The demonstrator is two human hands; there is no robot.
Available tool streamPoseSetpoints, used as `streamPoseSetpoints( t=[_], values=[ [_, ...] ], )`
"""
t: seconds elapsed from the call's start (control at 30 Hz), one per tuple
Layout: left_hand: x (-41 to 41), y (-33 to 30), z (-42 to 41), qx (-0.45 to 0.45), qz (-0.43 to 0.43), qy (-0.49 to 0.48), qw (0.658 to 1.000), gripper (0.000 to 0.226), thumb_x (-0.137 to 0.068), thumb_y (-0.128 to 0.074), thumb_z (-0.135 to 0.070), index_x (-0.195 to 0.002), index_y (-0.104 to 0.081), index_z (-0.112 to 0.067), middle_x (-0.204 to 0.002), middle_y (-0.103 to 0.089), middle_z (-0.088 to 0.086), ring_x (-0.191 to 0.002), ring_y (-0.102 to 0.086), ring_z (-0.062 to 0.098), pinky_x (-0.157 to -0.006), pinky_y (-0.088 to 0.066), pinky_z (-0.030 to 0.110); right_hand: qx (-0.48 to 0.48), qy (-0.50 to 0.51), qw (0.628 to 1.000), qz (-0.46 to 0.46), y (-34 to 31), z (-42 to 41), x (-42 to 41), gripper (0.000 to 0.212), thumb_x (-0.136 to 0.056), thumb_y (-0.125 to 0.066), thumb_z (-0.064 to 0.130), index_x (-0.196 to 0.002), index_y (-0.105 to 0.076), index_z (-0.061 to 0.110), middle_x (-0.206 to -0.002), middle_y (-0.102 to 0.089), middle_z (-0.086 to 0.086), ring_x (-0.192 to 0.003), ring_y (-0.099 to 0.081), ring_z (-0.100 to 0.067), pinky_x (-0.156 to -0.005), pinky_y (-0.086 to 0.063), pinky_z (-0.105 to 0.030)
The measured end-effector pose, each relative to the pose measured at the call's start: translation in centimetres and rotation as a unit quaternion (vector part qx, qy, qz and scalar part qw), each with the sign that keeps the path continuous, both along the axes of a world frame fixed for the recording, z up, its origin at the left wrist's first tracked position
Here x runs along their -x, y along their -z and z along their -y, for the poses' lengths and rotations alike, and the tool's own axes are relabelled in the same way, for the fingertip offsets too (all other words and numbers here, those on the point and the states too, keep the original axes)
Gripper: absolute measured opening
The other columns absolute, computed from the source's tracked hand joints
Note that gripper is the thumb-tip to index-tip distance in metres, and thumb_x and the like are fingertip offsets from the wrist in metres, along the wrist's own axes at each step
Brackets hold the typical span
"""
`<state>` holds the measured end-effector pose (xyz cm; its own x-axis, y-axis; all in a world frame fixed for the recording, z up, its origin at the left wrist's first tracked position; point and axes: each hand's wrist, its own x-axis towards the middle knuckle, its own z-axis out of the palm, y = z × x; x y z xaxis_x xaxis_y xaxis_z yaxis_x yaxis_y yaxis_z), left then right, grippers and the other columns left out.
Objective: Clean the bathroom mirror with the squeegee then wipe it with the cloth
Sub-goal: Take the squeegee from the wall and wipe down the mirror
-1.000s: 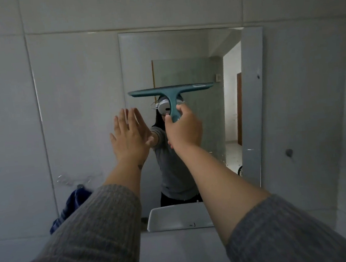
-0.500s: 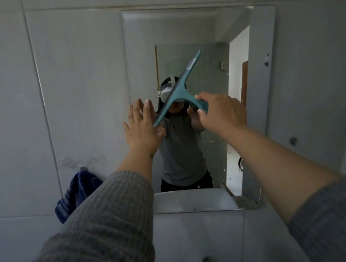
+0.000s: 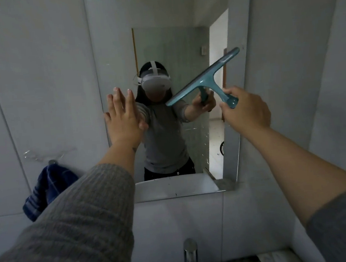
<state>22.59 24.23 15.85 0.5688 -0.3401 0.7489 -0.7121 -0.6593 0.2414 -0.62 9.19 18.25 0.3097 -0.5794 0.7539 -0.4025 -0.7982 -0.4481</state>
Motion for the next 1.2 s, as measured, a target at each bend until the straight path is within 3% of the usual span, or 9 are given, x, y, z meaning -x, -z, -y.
streamPoseSetpoints(
  t=[0.23,0.4,0.53,0.67,0.77,0.97,1.1,1.2],
  values=[
    [-1.6,0.2,0.9,0.020,0.023,0.025,0.999,0.101,-0.077,-0.069,-0.027,-0.151,-0.001,-0.020,-0.159,0.008,0.015,-0.145,0.008,0.036,-0.117,-0.008,0.055,-0.146,0.001,0.980,0.138,4.4,-0.3,0.0,0.023,-0.091,-0.059,0.027,-0.113,-0.061,0.023,-0.098,-0.066,-0.003,-0.070,-0.054,-0.013,-0.065,-0.045,-0.032],
    [-1.6,0.2,0.9,0.012,0.014,0.023,1.000,0.103,-0.077,-0.071,-0.026,-0.151,0.001,-0.021,-0.159,0.011,0.014,-0.145,0.010,0.035,-0.118,-0.009,0.053,-0.242,-0.013,0.947,0.209,6.5,-1.3,-1.8,0.025,-0.090,-0.060,0.029,-0.115,-0.059,0.024,-0.095,-0.060,0.004,-0.082,-0.062,-0.021,-0.069,-0.052,-0.034],
    [-1.7,0.2,0.7,0.021,0.024,0.036,0.999,0.100,-0.078,-0.071,-0.032,-0.151,-0.003,-0.021,-0.159,0.007,0.015,-0.145,0.006,0.036,-0.117,-0.011,0.054,-0.284,-0.024,0.927,0.243,7.2,-2.6,-3.2,0.015,-0.087,-0.059,0.032,-0.101,-0.056,0.029,-0.097,-0.068,-0.003,-0.081,-0.068,-0.031,-0.069,-0.059,-0.049],
    [-0.5,0.0,-0.1,0.011,-0.005,0.039,0.999,0.094,-0.084,-0.065,-0.036,-0.151,0.000,-0.025,-0.159,0.014,0.009,-0.145,0.014,0.031,-0.117,-0.006,0.051,-0.300,-0.038,0.916,0.263,7.6,-4.2,-4.2,0.010,-0.087,-0.058,0.028,-0.096,-0.056,0.028,-0.087,-0.066,-0.001,-0.078,-0.069,-0.032,-0.068,-0.060,-0.050],
    [-0.3,-0.3,-0.7,0.025,0.007,0.038,0.999,0.080,-0.086,-0.055,-0.039,-0.150,-0.008,-0.027,-0.160,0.006,0.006,-0.146,0.006,0.029,-0.117,-0.009,0.053,-0.316,-0.058,0.908,0.270,7.9,-5.6,-5.0,0.014,-0.088,-0.059,0.028,-0.102,-0.057,0.026,-0.092,-0.066,-0.001,-0.081,-0.070,-0.033,-0.069,-0.060,-0.050],
    [-0.1,-0.6,-2.6,0.045,0.012,0.035,0.998,0.059,-0.093,-0.039,-0.038,-0.148,-0.020,-0.027,-0.160,-0.007,0.005,-0.147,0.000,0.026,-0.116,-0.009,0.055,-0.315,-0.092,0.909,0.256,8.9,-9.3,-7.5,0.013,-0.088,-0.059,0.026,-0.091,-0.048,0.032,-0.088,-0.067,-0.004,-0.076,-0.069,-0.035,-0.067,-0.059,-0.051],
    [-0.6,-0.5,-3.6,0.037,0.003,0.028,0.999,0.054,-0.097,-0.033,-0.040,-0.148,-0.022,-0.028,-0.160,-0.008,0.005,-0.147,0.002,0.026,-0.117,-0.007,0.055,-0.254,-0.118,0.938,0.206,9.4,-11.4,-8.7,0.020,-0.091,-0.059,0.023,-0.110,-0.057,0.017,-0.096,-0.065,0.000,-0.085,-0.066,-0.023,-0.072,-0.053,-0.030],
    [-0.8,-0.1,-3.8,0.022,0.000,0.026,0.999,0.054,-0.097,-0.036,-0.041,-0.148,-0.023,-0.029,-0.160,-0.008,0.006,-0.147,0.002,0.027,-0.116,-0.007,0.055,-0.222,-0.119,0.951,0.179,9.7,-12.2,-9.4,0.033,-0.091,-0.059,0.023,-0.122,-0.057,0.013,-0.108,-0.069,-0.007,-0.095,-0.066,-0.023,-0.072,-0.050,-0.027]
  ],
)
